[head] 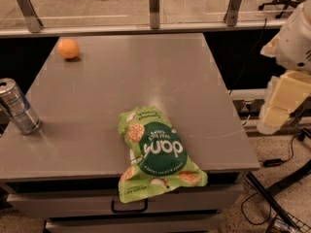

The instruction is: Move green rice chip bag near redbull can

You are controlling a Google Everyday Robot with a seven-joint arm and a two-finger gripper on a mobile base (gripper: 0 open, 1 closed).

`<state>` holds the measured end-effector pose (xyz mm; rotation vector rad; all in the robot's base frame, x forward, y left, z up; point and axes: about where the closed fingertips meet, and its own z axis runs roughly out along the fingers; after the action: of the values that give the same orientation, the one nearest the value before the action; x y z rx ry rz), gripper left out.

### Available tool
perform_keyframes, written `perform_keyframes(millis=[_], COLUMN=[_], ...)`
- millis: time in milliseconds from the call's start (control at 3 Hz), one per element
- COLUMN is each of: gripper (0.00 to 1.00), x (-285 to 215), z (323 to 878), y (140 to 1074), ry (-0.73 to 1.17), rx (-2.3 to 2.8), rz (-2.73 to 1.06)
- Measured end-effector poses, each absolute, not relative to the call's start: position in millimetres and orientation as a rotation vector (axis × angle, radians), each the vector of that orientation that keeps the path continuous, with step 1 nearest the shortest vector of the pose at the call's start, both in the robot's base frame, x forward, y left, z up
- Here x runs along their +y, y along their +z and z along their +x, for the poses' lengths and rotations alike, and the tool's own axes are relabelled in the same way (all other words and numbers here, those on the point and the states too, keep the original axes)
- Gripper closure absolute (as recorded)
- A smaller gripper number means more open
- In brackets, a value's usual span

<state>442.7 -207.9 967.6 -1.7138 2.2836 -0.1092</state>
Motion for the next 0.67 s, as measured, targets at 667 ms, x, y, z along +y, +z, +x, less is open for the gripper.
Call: perform_keyframes(millis=[667], gripper=[0.0], x=[-152.2], z=[464.4], y=[922.6], ry=[0.032], rx=[2.501], rz=[-1.612])
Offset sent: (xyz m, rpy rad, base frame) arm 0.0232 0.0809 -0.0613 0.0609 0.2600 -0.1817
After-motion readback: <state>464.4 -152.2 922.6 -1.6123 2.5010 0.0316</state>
